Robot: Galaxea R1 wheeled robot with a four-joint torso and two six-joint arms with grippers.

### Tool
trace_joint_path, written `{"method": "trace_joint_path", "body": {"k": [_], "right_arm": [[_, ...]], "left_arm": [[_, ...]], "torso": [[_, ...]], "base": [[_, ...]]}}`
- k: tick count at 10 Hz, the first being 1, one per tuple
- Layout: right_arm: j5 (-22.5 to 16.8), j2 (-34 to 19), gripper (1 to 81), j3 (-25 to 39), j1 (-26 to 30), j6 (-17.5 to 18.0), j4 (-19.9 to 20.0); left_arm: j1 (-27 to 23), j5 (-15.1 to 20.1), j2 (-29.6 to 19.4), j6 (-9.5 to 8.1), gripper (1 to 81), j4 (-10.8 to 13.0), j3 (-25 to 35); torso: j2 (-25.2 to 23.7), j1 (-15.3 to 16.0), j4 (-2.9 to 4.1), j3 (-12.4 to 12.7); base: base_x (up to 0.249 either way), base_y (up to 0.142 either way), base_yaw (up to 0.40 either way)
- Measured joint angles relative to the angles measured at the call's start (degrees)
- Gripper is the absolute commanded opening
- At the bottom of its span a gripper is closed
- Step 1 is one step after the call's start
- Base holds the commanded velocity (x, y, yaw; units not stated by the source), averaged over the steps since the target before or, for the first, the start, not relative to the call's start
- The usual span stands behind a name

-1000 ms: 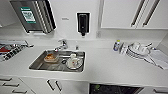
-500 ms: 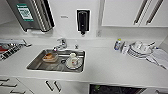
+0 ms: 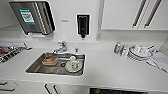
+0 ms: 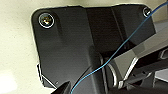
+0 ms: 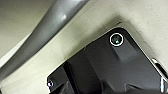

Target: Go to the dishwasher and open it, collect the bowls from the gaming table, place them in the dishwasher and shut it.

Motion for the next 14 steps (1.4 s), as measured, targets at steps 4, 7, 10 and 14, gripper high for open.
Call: {"method": "trace_joint_path", "body": {"k": [4, 7, 10, 14], "right_arm": [[4.08, -4.38, 81.1, 2.69, 2.23, 2.73, 4.30], [4.90, -4.72, 81.1, 4.84, 5.71, 3.64, 5.75], [9.26, -5.97, 81.1, 8.48, 11.80, 4.56, 7.30], [7.46, -4.44, 81.1, 5.23, 6.58, 4.50, 0.91]], "left_arm": [[0.15, 0.02, -0.02, 0.00, 81.1, 0.00, -0.16], [0.15, 0.05, -0.33, 0.00, 81.1, 0.00, -0.18], [0.15, 0.11, -0.71, 0.00, 81.1, 0.00, -0.22], [0.11, -0.13, 0.23, 0.00, 81.1, -3.17, -0.29]], "torso": [[-2.05, 1.31, 0.00, -0.02], [-2.05, 1.33, 0.00, -0.02], [-2.05, 1.36, 0.00, -0.02], [-2.05, 1.38, 0.00, -0.02]], "base": [[0.000, 0.000, 0.000], [0.000, 0.000, 0.000], [0.000, 0.000, 0.000], [0.000, 0.000, 0.000]]}}
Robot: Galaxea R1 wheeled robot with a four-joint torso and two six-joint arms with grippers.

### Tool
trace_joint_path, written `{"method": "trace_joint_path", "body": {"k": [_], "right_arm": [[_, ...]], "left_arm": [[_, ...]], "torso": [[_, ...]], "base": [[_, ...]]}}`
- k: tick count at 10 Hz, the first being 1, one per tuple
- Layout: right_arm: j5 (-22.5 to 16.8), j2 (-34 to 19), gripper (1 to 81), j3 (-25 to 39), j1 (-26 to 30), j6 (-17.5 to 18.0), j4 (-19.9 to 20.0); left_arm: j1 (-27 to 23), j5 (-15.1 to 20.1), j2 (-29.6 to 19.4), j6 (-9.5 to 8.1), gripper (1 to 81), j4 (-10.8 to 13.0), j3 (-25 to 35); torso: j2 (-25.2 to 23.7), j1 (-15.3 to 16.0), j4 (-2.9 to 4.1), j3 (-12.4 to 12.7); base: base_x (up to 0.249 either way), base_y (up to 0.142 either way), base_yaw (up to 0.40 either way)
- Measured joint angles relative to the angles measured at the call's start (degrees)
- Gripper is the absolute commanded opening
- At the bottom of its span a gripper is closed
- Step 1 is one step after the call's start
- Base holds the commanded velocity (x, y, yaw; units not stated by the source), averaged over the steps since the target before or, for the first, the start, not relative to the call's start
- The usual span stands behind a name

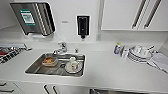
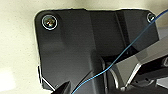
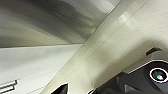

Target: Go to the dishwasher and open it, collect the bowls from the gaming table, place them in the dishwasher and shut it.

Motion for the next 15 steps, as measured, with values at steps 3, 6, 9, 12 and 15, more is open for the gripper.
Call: {"method": "trace_joint_path", "body": {"k": [3, 6, 9, 12, 15], "right_arm": [[-0.60, 3.61, 81.1, -12.00, -3.66, -0.17, -11.28], [-0.88, 10.61, 81.1, -25.38, -7.38, -0.20, -21.75], [-0.66, 18.05, 81.1, -33.51, -11.70, -0.22, -31.45], [-0.63, 23.19, 81.1, -38.25, -15.81, -0.09, -34.27], [-0.52, 26.40, 81.1, -40.77, -16.70, 0.04, -34.63]], "left_arm": [[0.02, -2.45, 0.57, 0.02, 81.1, -0.26, -2.01], [0.00, -5.94, 1.51, 0.07, 81.1, -0.28, -6.46], [-0.27, -6.10, 2.12, 0.24, 81.1, -0.21, -6.97], [-0.33, -2.40, 2.17, 0.10, 81.1, -0.23, -7.01], [-0.30, -0.28, 2.95, -0.01, 81.1, -0.56, -7.03]], "torso": [[0.00, 0.02, 0.00, 0.00], [-0.02, 0.02, 0.00, 0.00], [-0.02, 0.02, 0.00, 0.00], [-0.05, 0.00, 0.00, 0.00], [-0.07, 0.02, 0.00, 0.00]], "base": [[0.000, 0.000, 0.000], [0.000, 0.000, 0.000], [0.000, 0.000, 0.000], [0.000, 0.000, 0.000], [0.000, 0.000, 0.000]]}}
